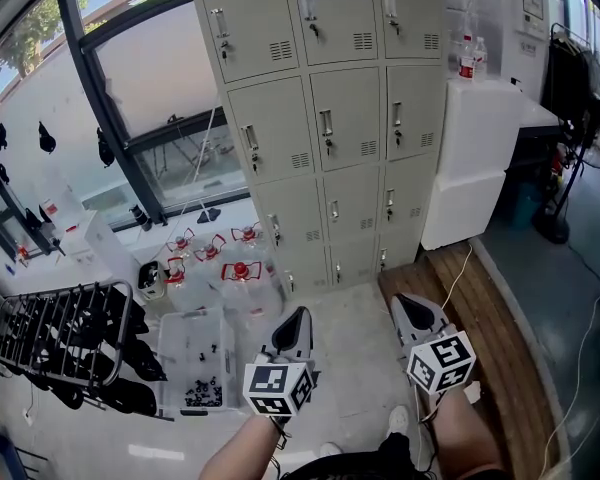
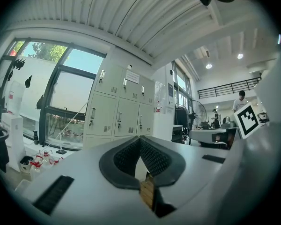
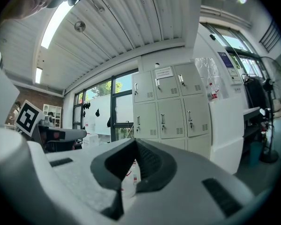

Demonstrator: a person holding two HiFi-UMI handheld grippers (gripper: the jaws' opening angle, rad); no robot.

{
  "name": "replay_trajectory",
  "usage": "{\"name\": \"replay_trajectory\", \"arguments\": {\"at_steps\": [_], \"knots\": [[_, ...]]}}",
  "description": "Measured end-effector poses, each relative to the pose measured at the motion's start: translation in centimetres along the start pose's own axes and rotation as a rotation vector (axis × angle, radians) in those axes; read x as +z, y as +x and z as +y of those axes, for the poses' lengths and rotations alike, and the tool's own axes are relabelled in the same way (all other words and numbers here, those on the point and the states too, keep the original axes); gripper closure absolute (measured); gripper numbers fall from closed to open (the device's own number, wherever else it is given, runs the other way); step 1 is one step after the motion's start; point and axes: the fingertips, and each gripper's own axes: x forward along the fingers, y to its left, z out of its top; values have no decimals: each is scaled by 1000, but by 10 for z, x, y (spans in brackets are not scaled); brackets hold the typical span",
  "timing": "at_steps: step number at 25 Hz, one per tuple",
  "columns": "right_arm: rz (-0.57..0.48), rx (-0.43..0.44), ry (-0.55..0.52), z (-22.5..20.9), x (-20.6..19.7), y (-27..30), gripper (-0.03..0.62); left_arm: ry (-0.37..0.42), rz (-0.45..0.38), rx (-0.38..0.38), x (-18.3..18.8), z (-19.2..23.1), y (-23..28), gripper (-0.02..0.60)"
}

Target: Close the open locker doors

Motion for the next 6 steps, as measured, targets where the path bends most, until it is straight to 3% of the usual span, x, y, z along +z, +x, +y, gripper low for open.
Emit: {"name": "replay_trajectory", "arguments": {"at_steps": [6], "knots": [[2,0,0,-1,-1,0,594,5,-4,-1,0,-1,-2,580]]}}
